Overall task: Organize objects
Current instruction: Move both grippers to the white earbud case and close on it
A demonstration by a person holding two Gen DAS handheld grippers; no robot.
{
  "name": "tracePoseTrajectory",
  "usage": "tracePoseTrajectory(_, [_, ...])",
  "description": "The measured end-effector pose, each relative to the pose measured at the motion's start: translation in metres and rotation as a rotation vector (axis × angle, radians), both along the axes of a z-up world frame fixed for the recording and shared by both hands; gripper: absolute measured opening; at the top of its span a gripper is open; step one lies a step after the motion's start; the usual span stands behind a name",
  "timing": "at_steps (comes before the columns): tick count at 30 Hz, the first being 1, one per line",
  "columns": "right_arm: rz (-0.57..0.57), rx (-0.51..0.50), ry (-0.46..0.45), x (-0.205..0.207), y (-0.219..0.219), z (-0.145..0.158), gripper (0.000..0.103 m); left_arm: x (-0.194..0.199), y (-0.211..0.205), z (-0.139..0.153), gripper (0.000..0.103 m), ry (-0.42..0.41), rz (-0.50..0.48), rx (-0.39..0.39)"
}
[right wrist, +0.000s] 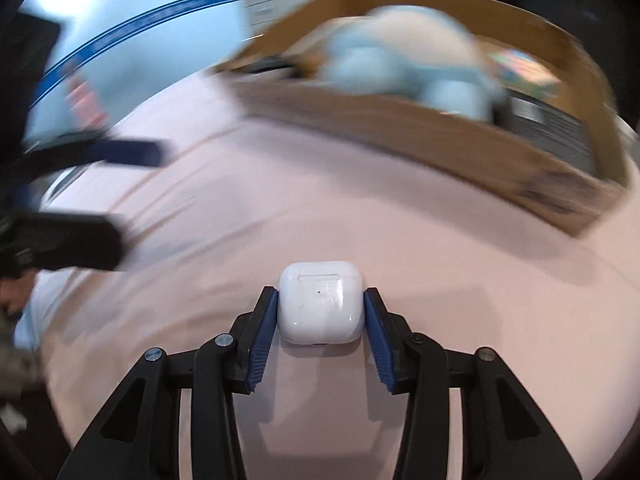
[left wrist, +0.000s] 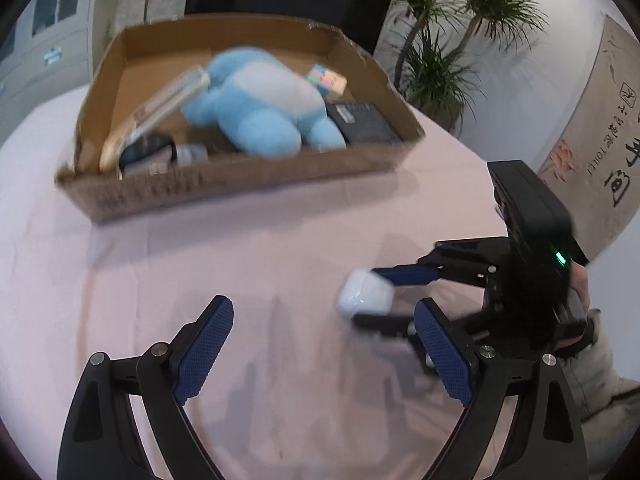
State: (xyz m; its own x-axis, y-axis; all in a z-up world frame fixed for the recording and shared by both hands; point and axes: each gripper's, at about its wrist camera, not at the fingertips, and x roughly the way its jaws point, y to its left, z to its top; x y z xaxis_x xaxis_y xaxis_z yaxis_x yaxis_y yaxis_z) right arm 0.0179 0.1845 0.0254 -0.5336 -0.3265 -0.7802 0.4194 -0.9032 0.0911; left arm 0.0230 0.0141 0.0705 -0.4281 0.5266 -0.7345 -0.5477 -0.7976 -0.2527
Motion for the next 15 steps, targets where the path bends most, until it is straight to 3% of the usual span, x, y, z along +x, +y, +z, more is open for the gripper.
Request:
tracePoseTrajectory(6, [0.129,-0.017,0.02,0.029,-0.038,-0.003,0.041,0.026,-0.003,-0.026,0.092,-0.083,-0.078,0.006])
tracePoseTrajectory(9, [0.153,0.007,0.028,0.04,-0.049,-0.005,0.042,0.027,0.007,-0.038,0.079,-0.116,-0.094,0.002])
tracePoseTrajectory(12, [0.16,0.027,0.037,0.052,-0.053,-0.007,0.045,0.034,0.021,-0.044,0.064,-0.103,-0.133,-0.058])
tracePoseTrajectory(13, [0.156,0.021,0.034,0.051,-0.053,-0.007,0.046,0.037,0.023,-0.044,0.056,-0.096,-0.147,-0.057])
tracePoseTrajectory(15, [0.146,0.038,0.039,0.053,-0.059,-0.007,0.046,0.038,0.024,-0.044,0.049,-0.103,-0.163,-0.051])
